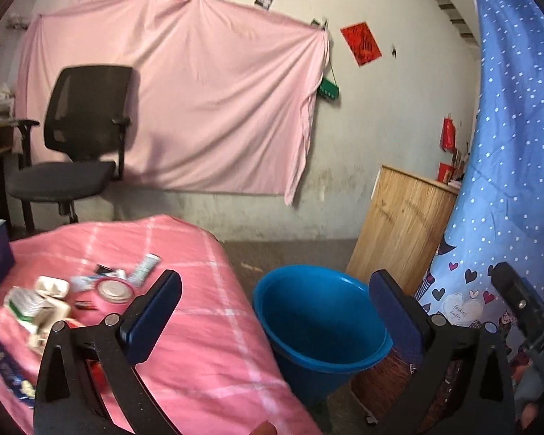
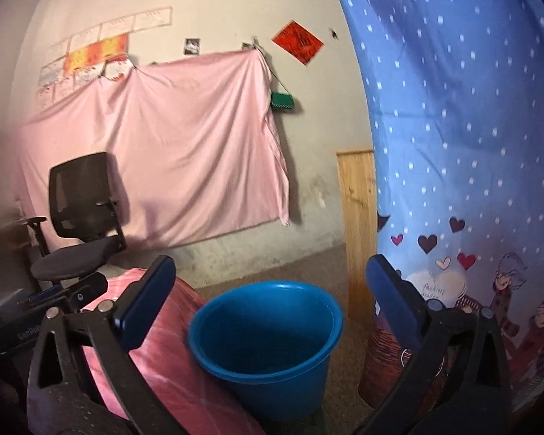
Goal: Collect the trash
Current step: 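Move both open tools back over the table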
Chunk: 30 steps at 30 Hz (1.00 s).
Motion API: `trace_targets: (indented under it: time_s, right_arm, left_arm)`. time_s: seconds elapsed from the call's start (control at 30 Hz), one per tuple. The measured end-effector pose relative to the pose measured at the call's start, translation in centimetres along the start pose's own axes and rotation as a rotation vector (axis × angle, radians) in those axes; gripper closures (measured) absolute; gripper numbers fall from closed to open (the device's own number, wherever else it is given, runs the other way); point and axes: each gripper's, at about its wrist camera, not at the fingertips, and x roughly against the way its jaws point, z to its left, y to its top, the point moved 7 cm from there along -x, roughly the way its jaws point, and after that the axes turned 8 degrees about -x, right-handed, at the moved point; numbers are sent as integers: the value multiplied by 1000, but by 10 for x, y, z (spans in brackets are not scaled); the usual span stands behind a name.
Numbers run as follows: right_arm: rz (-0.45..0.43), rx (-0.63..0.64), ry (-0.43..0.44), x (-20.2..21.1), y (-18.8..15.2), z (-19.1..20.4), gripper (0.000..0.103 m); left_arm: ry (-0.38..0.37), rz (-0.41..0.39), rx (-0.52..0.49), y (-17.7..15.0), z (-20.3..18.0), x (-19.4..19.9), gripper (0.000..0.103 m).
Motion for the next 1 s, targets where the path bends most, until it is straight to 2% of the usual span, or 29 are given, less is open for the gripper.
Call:
trace_targets:
  time_s: [0.3, 0.5, 0.67, 0.73, 1.0]
  right_arm:
    - [-41, 13, 114, 48, -7, 46, 0]
    - [-26, 8, 171, 71, -31, 84, 0]
    - [-20, -9, 227, 86, -54, 111, 0]
    - [4, -6, 255, 87, -65, 123, 0]
    - [81, 51, 357, 77, -99, 161, 0]
  left_arm:
    - [132, -84, -26, -11, 38, 83, 2]
    - [213, -114, -39, -25, 69, 133, 2]
    - [312, -129, -58, -43, 95, 167, 2]
    - [376, -124, -50, -53, 108, 180, 2]
    - [510, -44, 36, -95, 163, 190, 2]
